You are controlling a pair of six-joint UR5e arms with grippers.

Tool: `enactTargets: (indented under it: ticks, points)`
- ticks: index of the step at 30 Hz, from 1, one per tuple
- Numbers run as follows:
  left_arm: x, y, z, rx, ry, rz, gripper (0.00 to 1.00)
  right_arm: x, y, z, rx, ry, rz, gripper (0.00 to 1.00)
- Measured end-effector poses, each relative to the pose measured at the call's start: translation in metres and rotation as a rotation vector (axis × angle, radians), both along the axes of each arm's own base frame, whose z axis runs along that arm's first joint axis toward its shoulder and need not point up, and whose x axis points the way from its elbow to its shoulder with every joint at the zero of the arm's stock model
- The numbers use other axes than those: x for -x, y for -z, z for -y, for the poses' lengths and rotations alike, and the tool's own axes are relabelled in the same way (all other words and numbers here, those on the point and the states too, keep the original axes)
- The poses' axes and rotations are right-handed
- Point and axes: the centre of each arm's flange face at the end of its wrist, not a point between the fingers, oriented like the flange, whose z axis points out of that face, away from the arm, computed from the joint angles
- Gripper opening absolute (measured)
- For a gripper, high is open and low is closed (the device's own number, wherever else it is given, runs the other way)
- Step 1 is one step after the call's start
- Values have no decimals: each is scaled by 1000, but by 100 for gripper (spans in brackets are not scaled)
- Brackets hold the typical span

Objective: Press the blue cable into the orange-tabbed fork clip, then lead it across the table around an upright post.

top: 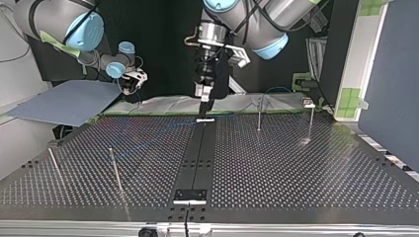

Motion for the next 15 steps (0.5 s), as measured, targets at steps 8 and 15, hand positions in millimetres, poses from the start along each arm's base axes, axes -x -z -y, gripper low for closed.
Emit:
enactTargets:
  ticks: [8, 15]
  points:
    - [10, 27, -13, -18, -30, 2, 100, -1, 0, 0, 1, -4, -5, 0]
    - [20, 48, -24, -29, -47, 2, 100, -1, 0, 0, 0, -5, -5, 0]
